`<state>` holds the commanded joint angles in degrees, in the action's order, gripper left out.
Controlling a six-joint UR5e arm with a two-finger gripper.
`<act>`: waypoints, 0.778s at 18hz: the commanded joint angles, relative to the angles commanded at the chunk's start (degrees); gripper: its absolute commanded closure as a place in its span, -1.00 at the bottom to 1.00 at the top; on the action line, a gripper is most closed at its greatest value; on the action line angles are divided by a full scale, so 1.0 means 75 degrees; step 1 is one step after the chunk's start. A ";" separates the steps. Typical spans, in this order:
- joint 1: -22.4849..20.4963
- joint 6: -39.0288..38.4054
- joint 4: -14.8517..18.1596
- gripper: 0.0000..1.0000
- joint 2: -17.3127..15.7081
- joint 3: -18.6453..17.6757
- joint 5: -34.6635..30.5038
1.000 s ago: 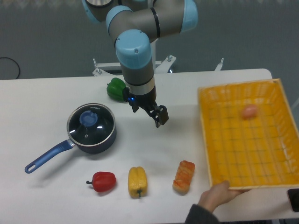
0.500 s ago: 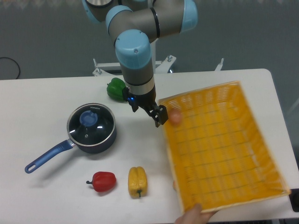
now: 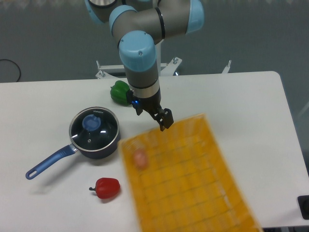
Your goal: Open the lid
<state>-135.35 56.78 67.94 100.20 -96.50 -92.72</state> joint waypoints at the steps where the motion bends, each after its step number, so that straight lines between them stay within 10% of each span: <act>1: -0.0012 0.0000 0.0000 -1.00 0.0000 0.0000 0.0000; 14: 0.0000 0.0000 0.0082 -1.00 -0.0012 0.0000 0.0000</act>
<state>-135.35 56.78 68.55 100.11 -96.50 -92.72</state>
